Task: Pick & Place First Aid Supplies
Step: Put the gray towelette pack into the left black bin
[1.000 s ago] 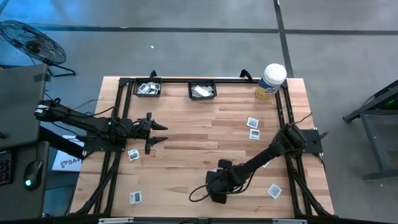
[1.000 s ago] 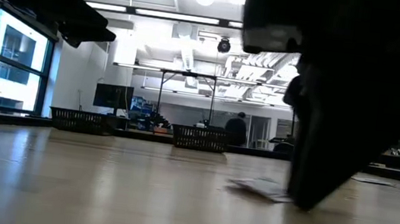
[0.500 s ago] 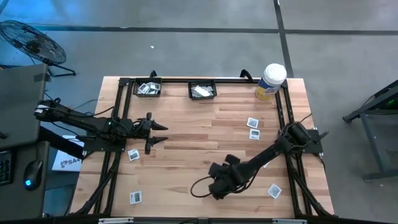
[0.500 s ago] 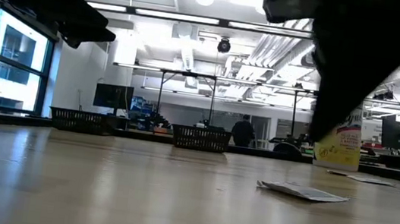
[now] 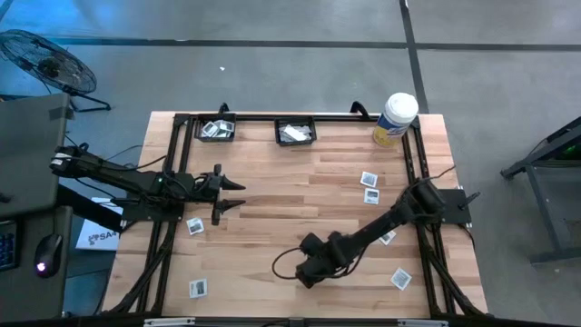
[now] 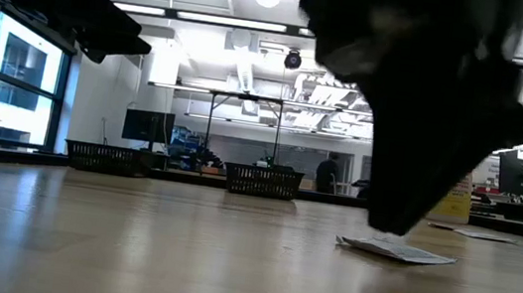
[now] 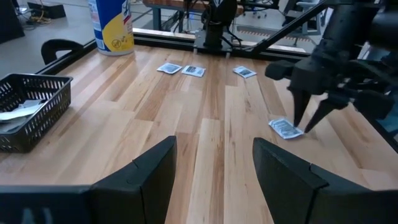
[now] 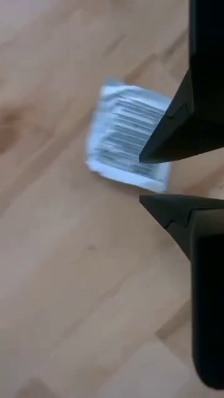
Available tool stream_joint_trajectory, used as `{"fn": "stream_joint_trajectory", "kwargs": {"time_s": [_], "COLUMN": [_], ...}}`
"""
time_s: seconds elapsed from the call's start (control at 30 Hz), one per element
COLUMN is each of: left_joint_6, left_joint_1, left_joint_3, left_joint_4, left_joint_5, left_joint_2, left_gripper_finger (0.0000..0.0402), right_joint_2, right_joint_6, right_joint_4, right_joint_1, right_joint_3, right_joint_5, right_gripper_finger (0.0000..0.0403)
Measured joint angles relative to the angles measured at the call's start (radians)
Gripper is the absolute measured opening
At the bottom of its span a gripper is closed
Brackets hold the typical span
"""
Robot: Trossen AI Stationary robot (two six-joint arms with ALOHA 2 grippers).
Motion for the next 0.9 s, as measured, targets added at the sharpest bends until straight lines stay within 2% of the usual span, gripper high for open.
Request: {"fn": "stream_joint_trajectory", "kwargs": {"time_s": [0.47, 0.63, 0.9], "left_joint_6": [0.000, 0.000, 0.000], "left_joint_1": [0.000, 0.000, 0.000], "left_joint_3": [0.000, 0.000, 0.000], "left_joint_4": [-0.008, -0.019, -0.024], "left_joint_5": [0.001, 0.014, 0.045], "left_joint_2": [0.000, 0.000, 0.000], "left_gripper_finger": [0.0207, 0.0207, 0.0207], "right_joint_2": [0.004, 0.045, 0.054], "right_joint_6": [-0.036, -0.041, -0.020], "right_joint_4": [0.056, 0.046, -0.007], "right_joint_1": [-0.023, -0.023, -0.023], "right_joint_3": [-0.001, 0.003, 0.004], "right_joint_5": [-0.017, -0.044, 0.003], "right_gripper_finger": [0.0083, 0.0083, 0.0082]}}
